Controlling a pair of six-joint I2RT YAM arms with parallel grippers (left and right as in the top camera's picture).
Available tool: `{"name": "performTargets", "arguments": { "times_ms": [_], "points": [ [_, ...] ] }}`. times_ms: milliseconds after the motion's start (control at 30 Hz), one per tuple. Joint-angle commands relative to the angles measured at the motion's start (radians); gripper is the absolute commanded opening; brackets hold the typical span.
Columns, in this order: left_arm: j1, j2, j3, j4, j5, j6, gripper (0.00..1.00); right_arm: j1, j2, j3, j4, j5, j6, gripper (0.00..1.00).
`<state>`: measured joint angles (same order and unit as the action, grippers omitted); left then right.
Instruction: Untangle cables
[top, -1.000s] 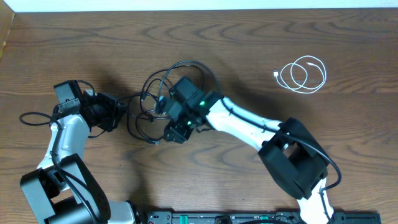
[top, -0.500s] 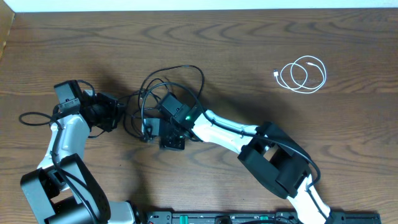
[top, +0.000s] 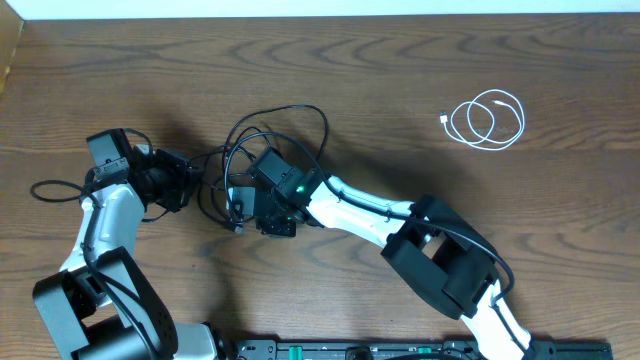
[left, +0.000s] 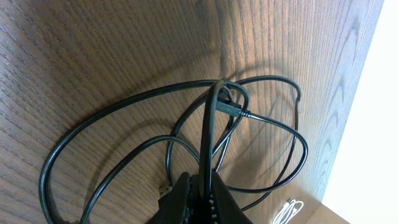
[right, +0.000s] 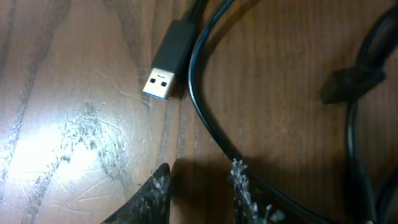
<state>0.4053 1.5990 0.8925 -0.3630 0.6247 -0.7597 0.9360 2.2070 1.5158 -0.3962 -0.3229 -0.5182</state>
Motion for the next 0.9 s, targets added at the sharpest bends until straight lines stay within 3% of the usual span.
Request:
{"name": "performTargets", "arguments": {
  "times_ms": [0,133,567,733,800,867],
  "points": [
    [0.001,-0.002,-0.007,-0.002,-0.009,-0.004,0.08,0.01,-0.072,0.005,0.023,0.018,0.0,0.31],
    [0.001,-0.002,-0.007,-0.002,-0.009,-0.004,0.08,0.008,-0.072,0.004,0.051,0.018,0.0,0.38],
    [0.001,-0.002,-0.007,-0.002,-0.009,-0.004,0.08,0.005,0.031,0.0,0.101,0.018,0.001,0.38],
    [0.001,-0.002,-0.007,-0.002,-0.009,-0.004,0.08,0.003,0.067,0.0,0.077,0.021,0.026,0.25],
    [0.002,-0.002,-0.007,-0.002,-0.011,-0.004,0.08,-0.005,0.067,0.001,0.029,0.033,0.069,0.14],
    [0.007,-0.002,-0.007,-0.002,-0.024,-0.004,0.08,-0.023,0.059,0.014,-0.053,0.033,0.102,0.11]
  ]
}}
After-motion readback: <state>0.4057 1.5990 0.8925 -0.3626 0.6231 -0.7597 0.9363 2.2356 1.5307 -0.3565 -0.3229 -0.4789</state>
